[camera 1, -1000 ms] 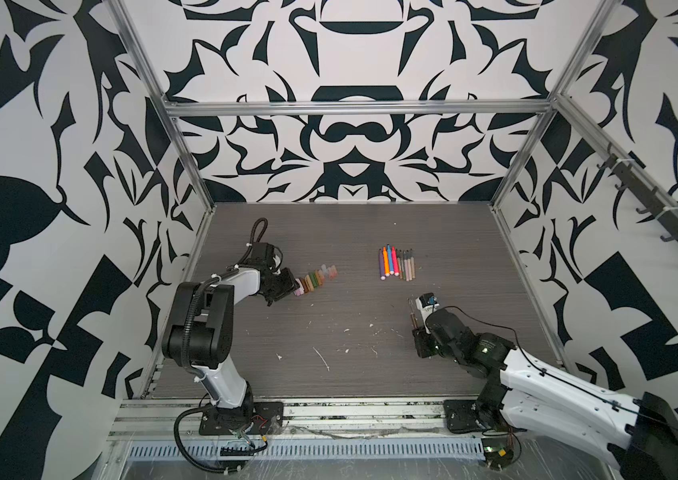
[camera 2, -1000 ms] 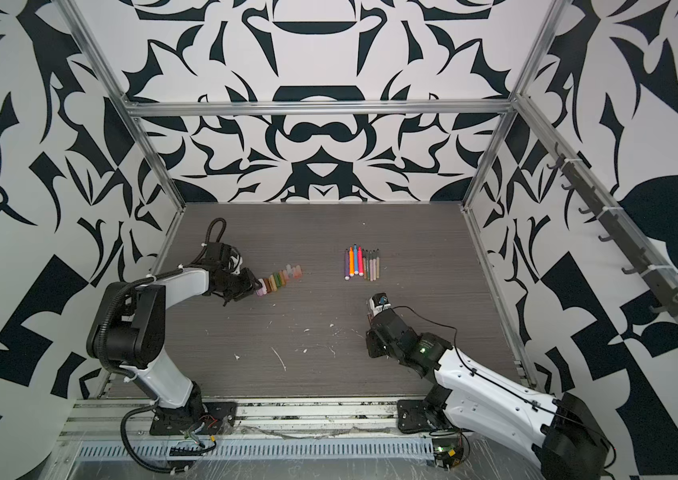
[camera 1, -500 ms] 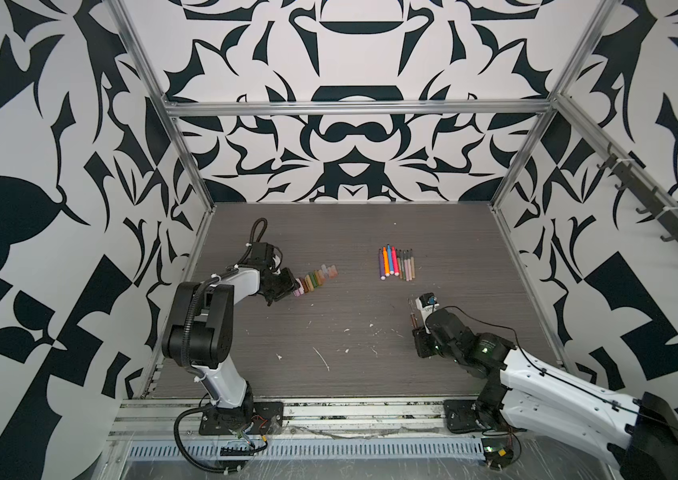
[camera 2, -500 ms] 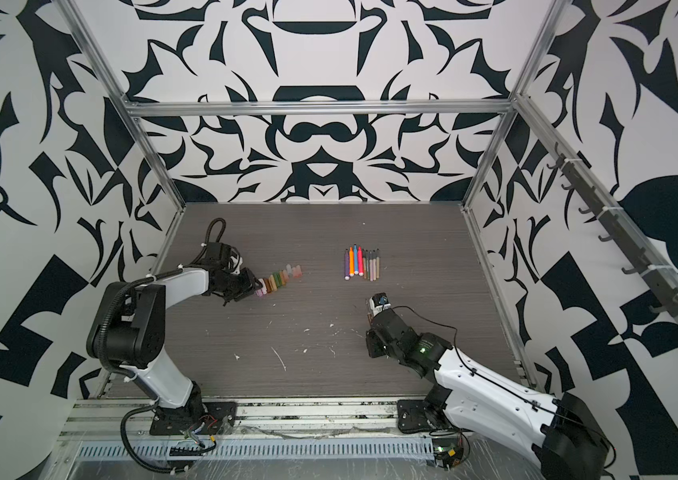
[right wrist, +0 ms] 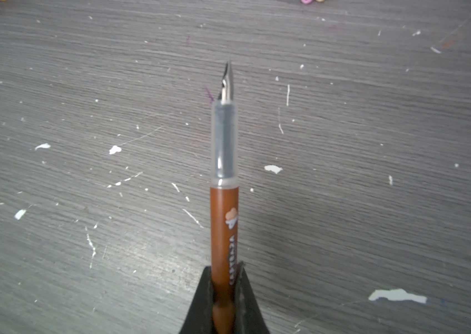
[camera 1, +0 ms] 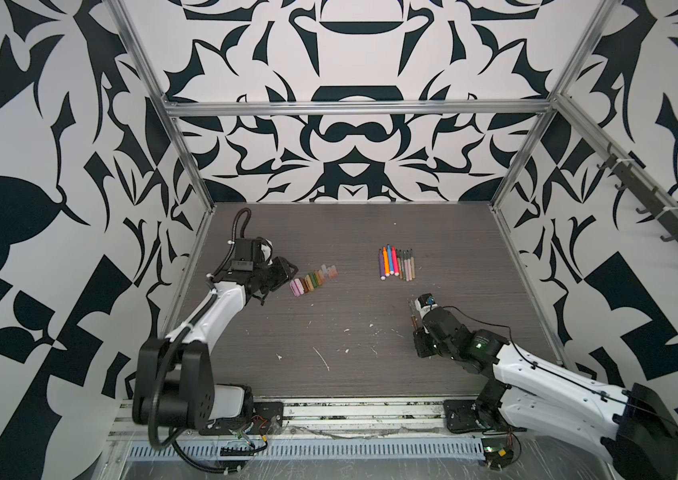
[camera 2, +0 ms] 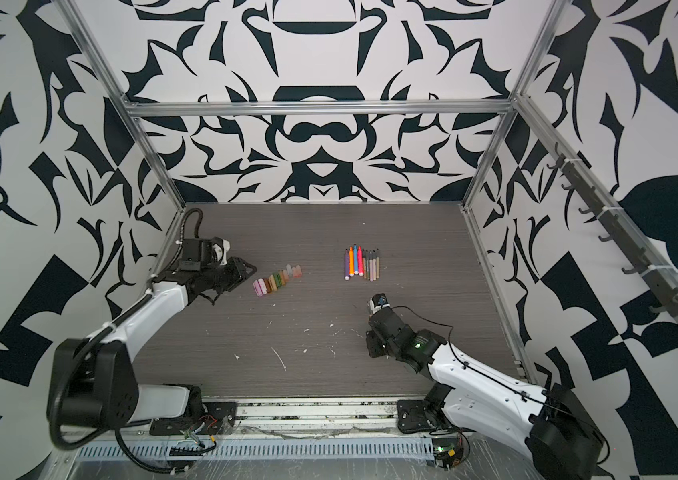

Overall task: Open the pen caps
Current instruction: 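Set the pink cap beside the other caps with the left gripper, then carry the uncapped brown pen to the marker bundle with the right gripper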

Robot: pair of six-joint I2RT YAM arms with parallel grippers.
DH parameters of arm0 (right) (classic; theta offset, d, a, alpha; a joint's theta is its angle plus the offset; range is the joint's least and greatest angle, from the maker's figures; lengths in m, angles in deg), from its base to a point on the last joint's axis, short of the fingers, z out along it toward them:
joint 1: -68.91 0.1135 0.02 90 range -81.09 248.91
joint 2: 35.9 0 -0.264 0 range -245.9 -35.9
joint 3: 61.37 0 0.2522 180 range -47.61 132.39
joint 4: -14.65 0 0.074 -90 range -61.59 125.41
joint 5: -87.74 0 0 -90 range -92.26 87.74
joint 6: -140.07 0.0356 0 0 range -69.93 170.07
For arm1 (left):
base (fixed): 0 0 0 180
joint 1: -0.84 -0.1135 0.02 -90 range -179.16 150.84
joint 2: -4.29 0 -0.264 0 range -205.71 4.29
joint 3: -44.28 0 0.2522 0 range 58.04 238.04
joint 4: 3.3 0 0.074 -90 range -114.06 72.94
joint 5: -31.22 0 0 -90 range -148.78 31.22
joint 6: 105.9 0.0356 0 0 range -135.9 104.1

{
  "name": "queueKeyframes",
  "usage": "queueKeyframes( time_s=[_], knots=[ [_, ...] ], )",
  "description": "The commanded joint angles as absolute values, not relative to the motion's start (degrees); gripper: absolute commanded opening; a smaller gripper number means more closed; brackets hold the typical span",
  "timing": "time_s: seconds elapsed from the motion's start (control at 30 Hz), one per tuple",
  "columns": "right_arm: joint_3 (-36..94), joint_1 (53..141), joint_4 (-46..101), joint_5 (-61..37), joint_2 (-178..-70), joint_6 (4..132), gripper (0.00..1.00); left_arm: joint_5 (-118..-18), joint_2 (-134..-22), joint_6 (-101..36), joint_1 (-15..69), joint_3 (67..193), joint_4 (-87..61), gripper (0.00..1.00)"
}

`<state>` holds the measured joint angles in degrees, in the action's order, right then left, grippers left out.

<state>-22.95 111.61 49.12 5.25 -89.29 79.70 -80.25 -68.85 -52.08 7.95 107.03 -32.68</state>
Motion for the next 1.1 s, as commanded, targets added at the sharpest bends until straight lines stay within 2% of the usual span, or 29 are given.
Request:
queueKeyframes(
  time_s=[0.0, 0.03, 0.07, 0.13, 0.33, 0.53, 0.8, 1.07],
  knots=[
    [-21.32, 107.35, 45.92, 1.27, -89.57, 78.02, 0.00, -83.73, -60.46, -53.52, 7.63, 106.46, -38.25, 0.37],
    [-20.79, 104.96, 45.33, -0.95, -90.17, 77.50, 0.00, -83.66, -57.51, -53.03, 7.62, 107.07, -40.22, 0.34],
    [-20.07, 102.62, 44.92, -3.10, -90.85, 76.99, 0.00, -83.88, -55.14, -52.16, 7.61, 107.93, -42.05, 0.25],
    [-17.56, 96.98, 44.17, -8.23, -93.08, 75.59, 0.00, -84.04, -50.55, -49.52, 7.52, 110.65, -46.59, 0.01],
    [-5.77, 83.60, 42.88, -18.35, -103.46, 73.57, 0.00, -76.92, -43.64, -40.40, 7.52, 116.87, -58.98, 0.00],
    [5.44, 73.62, 41.01, -23.55, -115.79, 74.18, 0.00, -75.54, -37.20, -37.03, 7.52, 112.62, -60.08, 0.00],
    [13.94, 69.66, 39.29, -25.36, -132.85, 73.40, 0.00, -75.20, -29.61, -35.81, 7.56, 109.22, -57.59, 0.00],
    [14.17, 69.52, 34.80, -27.53, -141.11, 72.24, 0.00, -74.31, -29.79, -36.99, 7.45, 108.67, -57.12, 0.00]
  ],
)
